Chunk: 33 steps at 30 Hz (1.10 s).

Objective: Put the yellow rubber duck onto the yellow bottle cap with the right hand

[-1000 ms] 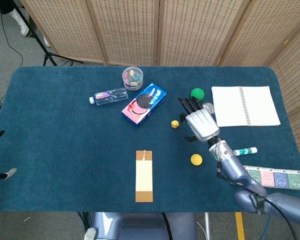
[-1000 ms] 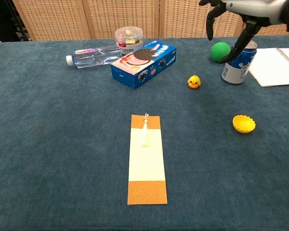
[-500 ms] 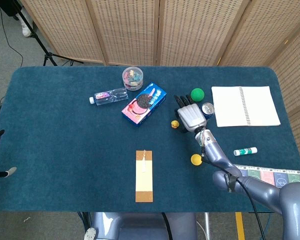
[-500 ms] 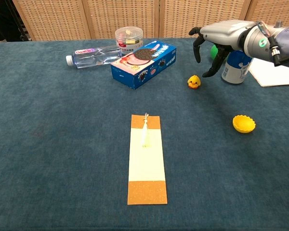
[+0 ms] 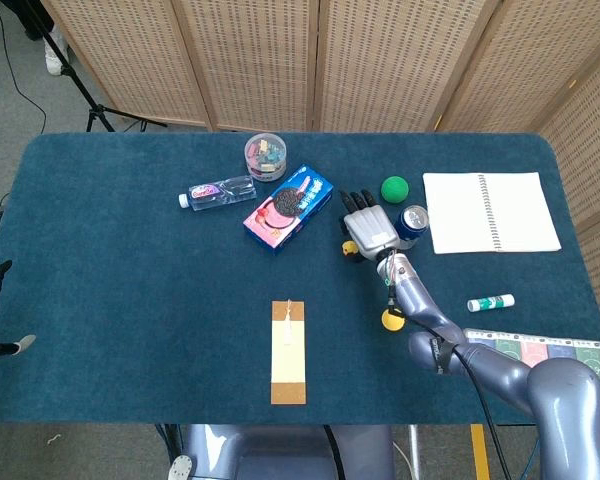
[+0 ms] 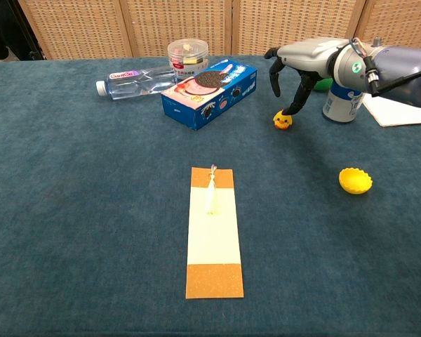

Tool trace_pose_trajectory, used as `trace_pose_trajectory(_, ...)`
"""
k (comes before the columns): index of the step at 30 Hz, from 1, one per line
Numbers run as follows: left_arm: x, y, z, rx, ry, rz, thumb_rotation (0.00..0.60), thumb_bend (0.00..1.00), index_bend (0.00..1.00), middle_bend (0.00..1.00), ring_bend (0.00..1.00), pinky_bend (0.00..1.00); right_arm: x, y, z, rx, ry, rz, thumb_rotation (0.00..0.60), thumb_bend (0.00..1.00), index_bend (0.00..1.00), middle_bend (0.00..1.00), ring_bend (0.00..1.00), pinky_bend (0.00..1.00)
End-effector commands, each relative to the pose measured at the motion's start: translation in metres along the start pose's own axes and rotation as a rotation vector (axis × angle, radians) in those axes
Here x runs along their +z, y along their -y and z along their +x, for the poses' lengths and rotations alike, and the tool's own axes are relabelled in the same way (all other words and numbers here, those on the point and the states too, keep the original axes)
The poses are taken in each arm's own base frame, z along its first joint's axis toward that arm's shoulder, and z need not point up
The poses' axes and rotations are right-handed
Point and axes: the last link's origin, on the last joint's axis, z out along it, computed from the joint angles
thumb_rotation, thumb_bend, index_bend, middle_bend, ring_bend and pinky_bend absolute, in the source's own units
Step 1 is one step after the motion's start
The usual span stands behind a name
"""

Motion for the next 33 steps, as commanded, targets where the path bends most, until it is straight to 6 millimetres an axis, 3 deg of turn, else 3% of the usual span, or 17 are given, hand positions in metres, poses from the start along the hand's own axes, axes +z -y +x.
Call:
trace_pose_trajectory(1, 0.000, 0.000, 0.000, 0.000, 0.001, 0.000, 0.600, 0.00, 0.00, 0.00, 0.00, 0.00, 0.002, -0.001, -0.002, 0.001, 0.012, -0.011, 0.600, 0.26, 0.46, 0.00, 0.00, 0.00)
trace_pose_trajectory(12, 0.002, 0.000, -0.001, 0.002, 0.004, 0.004, 0.600, 0.00, 0.00, 0.00, 0.00, 0.00, 0.012, -0.009, -0.013, -0.017, 0.062, -0.063, 0.600, 0.26, 0.46, 0.00, 0.00, 0.00)
trace_pose_trajectory(33, 0.006, 0.000, -0.004, 0.011, 0.013, 0.018, 0.600, 0.00, 0.00, 0.00, 0.00, 0.00, 0.020, -0.005, -0.022, 0.020, 0.092, -0.056, 0.600, 0.26, 0.46, 0.00, 0.00, 0.00)
